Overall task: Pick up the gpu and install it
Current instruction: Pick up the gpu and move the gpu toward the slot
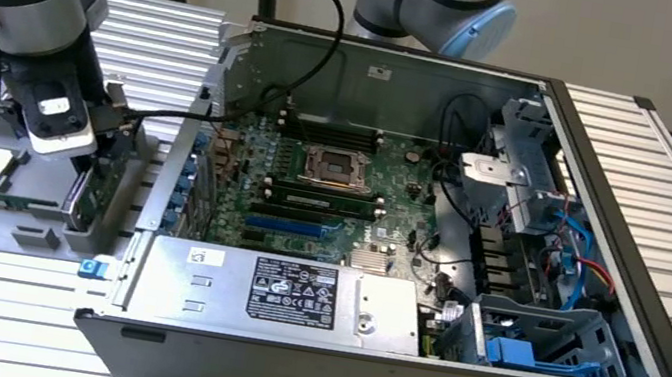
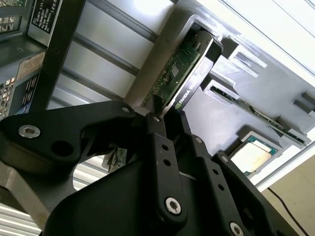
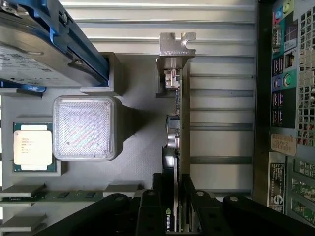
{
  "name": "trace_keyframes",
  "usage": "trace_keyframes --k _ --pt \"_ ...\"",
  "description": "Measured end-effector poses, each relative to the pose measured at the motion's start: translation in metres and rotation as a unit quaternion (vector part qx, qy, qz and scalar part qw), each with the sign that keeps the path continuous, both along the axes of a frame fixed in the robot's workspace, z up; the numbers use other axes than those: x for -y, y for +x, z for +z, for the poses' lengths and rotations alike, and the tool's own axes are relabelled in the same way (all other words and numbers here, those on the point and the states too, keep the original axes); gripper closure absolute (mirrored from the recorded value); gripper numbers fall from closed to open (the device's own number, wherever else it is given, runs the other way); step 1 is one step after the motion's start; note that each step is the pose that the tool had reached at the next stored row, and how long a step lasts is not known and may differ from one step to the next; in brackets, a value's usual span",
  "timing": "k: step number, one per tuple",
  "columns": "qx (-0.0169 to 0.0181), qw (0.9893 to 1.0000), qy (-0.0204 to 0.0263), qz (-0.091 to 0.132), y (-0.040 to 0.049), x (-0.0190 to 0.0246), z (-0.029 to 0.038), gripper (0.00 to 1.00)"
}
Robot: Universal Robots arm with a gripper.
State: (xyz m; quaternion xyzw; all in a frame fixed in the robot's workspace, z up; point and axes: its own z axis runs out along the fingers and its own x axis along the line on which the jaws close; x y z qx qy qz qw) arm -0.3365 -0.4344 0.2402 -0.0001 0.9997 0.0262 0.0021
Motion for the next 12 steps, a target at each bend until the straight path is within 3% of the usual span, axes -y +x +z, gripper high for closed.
trace_keyframes --k 12 --pt "0.0 1.0 0.0 0.0 0.0 0.0 -0.0002 1.0"
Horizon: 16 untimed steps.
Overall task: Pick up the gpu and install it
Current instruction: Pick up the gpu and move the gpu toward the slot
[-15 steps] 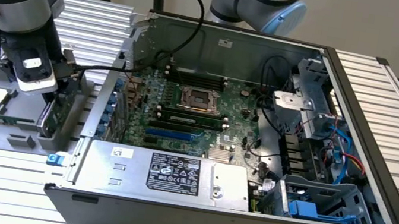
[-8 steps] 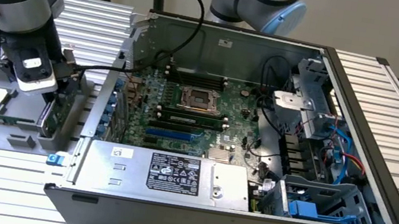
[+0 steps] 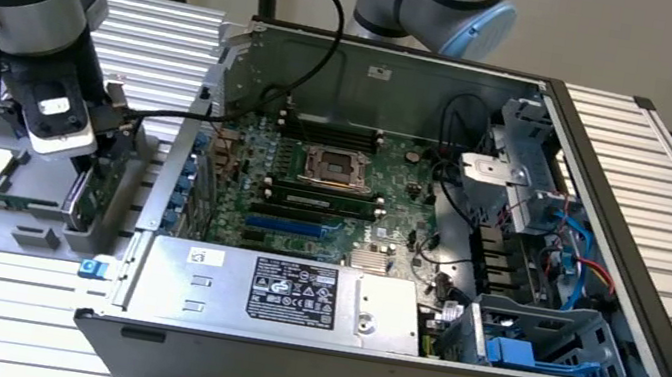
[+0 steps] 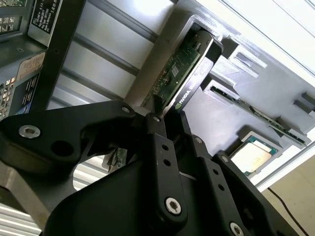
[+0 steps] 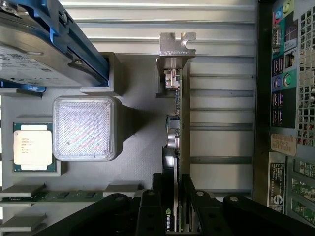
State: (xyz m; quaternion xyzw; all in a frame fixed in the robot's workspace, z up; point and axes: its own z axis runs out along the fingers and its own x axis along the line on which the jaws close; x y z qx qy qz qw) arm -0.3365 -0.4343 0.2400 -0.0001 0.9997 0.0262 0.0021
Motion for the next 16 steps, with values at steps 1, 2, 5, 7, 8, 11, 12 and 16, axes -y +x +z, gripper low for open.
trace_keyframes --k 1,2,5,7,8,11,12,16 --pt "0.0001 1.0 0.0001 0.0 0.0 0.0 0.0 1.0" --pt "0.0002 1.0 0.0002 0.0 0.0 0.0 0.0001 1.0" --pt "0.0 1.0 0.0 0.0 0.0 0.0 0.0018 1.0" --pt "0.0001 1.0 0.0001 0.0 0.0 0.0 0.0033 1.0" --pt "0.0001 1.0 0.0 0.0 0.0 0.0 0.0041 1.0" --pt "0.0001 1.0 0.0 0.0 0.0 0.0 0.0063 1.0" --pt "0.0 1.0 0.0 0.0 0.0 0.0 0.007 1.0" --pt "0.0 1.0 0.0 0.0 0.0 0.0 0.0099 1.0"
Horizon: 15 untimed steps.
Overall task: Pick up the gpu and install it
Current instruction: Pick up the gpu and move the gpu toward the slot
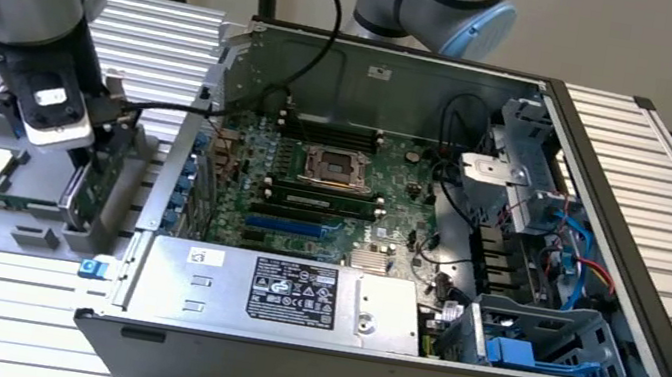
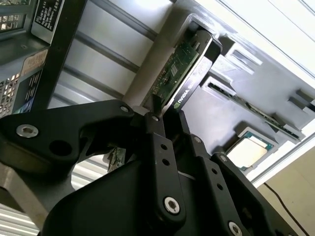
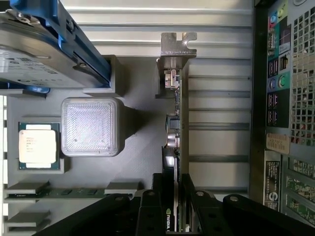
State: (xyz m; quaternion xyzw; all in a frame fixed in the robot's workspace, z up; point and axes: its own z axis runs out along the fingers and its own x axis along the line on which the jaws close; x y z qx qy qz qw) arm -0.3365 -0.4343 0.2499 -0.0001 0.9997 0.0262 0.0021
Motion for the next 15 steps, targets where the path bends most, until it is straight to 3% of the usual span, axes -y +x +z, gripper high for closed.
trace_keyframes --k 15 --pt "0.0 1.0 0.0 0.0 0.0001 0.0 0.0108 1.0"
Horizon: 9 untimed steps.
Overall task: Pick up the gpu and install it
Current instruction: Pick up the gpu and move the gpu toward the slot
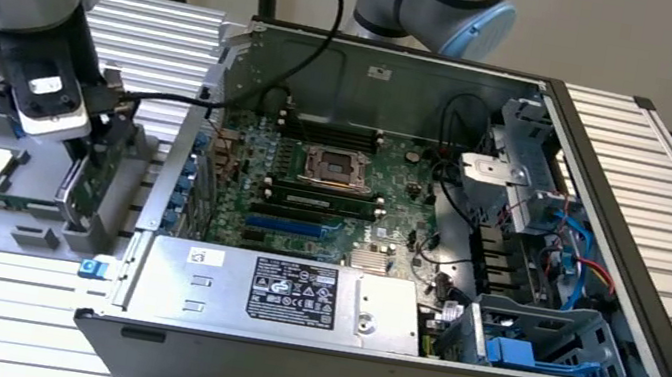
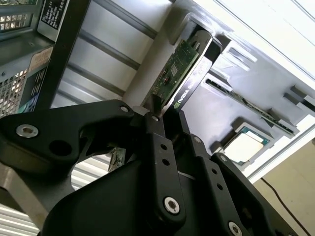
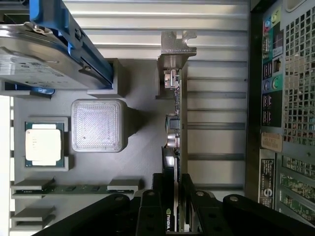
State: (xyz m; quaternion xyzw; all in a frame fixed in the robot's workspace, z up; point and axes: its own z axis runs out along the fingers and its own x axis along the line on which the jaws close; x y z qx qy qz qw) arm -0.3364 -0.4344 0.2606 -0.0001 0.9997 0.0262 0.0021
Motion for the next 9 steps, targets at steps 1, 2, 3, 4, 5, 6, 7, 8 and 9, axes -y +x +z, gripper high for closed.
trace_keyframes --k 1,2,3,4,5,6,7,8,9 --pt "0.0 1.0 0.0 0.0 0.0 0.0 0.0007 1.0" --pt "-0.0001 1.0 0.0 0.0 0.0 0.0 0.0014 1.0" --pt "0.0 1.0 0.0 0.0 0.0 0.0 0.002 1.0" --pt "0.0 1.0 0.0 0.0 0.0 0.0 0.0026 1.0" --pt "0.0 1.0 0.0 0.0 0.0 0.0 0.003 1.0" --pt "0.0002 1.0 0.0001 0.0 0.0 0.0 0.0032 1.0" --pt "0.0002 1.0 0.0001 0.0 0.0 0.0 0.0034 1.0" --pt "0.0001 1.0 0.0 0.0 0.0 0.0 0.0037 1.0" --pt "0.0 1.0 0.0 0.0 0.0 0.0 0.004 1.0"
